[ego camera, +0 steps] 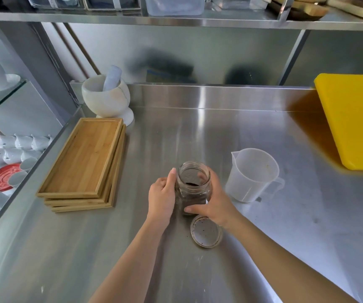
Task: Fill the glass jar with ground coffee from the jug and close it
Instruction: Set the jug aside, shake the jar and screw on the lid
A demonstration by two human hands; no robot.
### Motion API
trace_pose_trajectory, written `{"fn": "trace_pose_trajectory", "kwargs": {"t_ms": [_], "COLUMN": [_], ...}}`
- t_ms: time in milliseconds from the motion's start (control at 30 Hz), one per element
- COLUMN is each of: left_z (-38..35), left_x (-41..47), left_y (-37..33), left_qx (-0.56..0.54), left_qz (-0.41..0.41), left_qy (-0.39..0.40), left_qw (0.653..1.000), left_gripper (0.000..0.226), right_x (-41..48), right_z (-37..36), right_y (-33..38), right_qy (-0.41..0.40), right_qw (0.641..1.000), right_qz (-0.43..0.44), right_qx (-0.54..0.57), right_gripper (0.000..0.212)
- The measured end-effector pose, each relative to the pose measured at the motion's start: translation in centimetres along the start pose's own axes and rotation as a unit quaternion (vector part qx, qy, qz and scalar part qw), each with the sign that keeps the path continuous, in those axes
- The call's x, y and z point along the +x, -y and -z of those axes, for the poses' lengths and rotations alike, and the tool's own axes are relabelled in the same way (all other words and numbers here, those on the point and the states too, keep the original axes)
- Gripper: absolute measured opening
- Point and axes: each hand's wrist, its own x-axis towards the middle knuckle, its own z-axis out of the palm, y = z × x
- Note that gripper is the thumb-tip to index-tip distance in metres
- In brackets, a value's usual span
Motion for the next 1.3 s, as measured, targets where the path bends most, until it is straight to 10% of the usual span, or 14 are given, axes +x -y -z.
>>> {"fn": "trace_pose_trajectory", "kwargs": {"t_ms": [200,433,767,933,1100,1233,1300], "left_z": [-0.9,-1.1,1.8,-0.5,0.9,-0.9,0.5], "left_x": [-0.8,-0.8,0.5,-1.3,-0.2,-1.5,-0.6], "left_y": [-2.3,-2.5,-5.2,-3.7,-4.4,-4.2,-4.5], "left_qx": [0.140,0.158,-0.126,0.001,-0.163,-0.042,-0.061], "left_qz": [-0.161,-0.130,-0.161,-0.074,-0.092,-0.049,-0.095], "left_qy": [0.027,0.018,-0.175,0.073,-0.152,0.051,-0.044], "left_qw": [0.977,0.979,0.963,0.995,0.970,0.997,0.993], "left_gripper": [0.043,0.046,0.049,0.041,0.056,0.041,0.044], "right_x": [-0.5,-0.6,0.2,0.1,-0.4,-0.2,-0.3], "right_z": [1.5,2.1,1.1,0.9,0.8,1.2,1.5], "right_y": [-0.2,-0.4,1.8,2.1,2.6,2.8,2.8], "right_qy": [0.025,0.012,-0.078,-0.063,-0.069,-0.067,-0.081], "right_qw": [0.996,0.998,0.996,0.997,0.997,0.997,0.996], "right_qz": [-0.006,-0.015,0.041,0.036,0.027,0.029,0.031], "right_qx": [0.087,0.065,0.023,0.030,0.029,0.018,0.032], "right_gripper": [0.086,0.093,0.088,0.087,0.086,0.086,0.084]}}
